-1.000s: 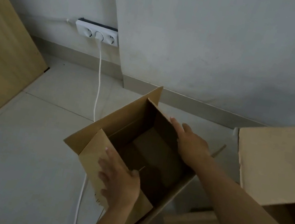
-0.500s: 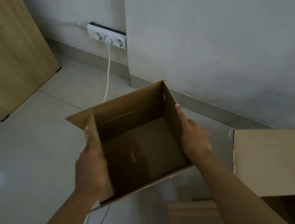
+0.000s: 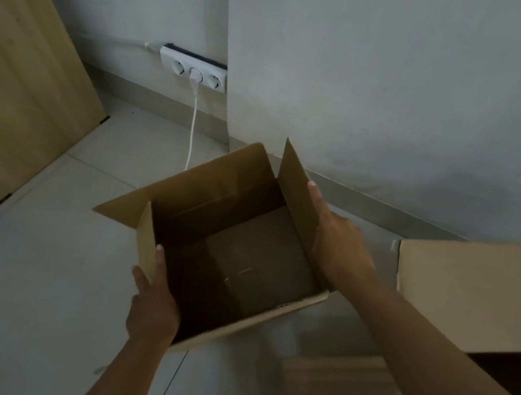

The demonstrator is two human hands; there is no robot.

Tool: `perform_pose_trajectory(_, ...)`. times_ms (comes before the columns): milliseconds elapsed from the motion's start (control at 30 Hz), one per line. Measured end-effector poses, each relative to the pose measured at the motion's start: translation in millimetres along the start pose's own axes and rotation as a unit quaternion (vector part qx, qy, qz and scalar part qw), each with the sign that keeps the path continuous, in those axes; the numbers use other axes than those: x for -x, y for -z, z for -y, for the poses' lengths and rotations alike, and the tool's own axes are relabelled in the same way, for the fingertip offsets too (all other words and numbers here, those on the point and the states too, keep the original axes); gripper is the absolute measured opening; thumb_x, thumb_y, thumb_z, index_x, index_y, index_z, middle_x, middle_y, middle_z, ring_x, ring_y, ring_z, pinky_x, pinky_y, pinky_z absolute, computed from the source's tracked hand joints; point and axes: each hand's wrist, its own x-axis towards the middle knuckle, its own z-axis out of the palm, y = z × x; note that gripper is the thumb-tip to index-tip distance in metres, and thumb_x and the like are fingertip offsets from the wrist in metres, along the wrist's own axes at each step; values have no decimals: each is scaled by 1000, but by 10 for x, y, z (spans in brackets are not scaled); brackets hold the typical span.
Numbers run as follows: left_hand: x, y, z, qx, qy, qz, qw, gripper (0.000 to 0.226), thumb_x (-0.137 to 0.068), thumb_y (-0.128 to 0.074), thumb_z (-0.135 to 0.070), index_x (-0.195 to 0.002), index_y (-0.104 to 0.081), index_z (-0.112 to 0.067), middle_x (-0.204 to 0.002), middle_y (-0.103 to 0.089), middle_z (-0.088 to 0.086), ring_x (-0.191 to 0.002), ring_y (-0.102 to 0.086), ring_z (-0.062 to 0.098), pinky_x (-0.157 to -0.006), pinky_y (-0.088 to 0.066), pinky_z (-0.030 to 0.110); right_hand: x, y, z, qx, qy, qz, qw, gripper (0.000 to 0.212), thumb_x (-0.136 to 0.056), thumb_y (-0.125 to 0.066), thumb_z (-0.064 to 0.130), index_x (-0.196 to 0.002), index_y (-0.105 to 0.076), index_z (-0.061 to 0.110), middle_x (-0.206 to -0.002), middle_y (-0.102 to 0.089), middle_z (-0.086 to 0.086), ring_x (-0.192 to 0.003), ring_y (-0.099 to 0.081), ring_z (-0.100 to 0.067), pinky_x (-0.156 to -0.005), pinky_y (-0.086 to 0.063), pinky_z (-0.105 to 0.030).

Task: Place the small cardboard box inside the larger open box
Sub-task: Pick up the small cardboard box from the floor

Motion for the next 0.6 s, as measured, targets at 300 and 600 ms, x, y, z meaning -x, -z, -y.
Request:
perform_pose_trajectory(300, 65, 339, 59, -46, -75, -78, 993, 76, -92, -40, -2, -145, 12, -19, -146, -33, 23, -104, -58, 36, -85, -49, 43, 206, 123, -39, -48, -59, -17, 997, 82, -90, -47, 0, -145, 6, 27, -103, -62, -21, -69, -46, -20, -63, -38, -29)
perform_pose_trajectory(600, 805, 1681, -143, -69, -106, -118, 985, 81, -89, -45, -1, -145, 10, -20, -136, -42, 25, -75, -50, 27, -69, -46, 40, 829, 957, 440, -108, -75, -26, 991, 79, -90, -44, -1, -146, 5, 25, -80, -48, -10, -53, -38, -11, -46, -26, -20)
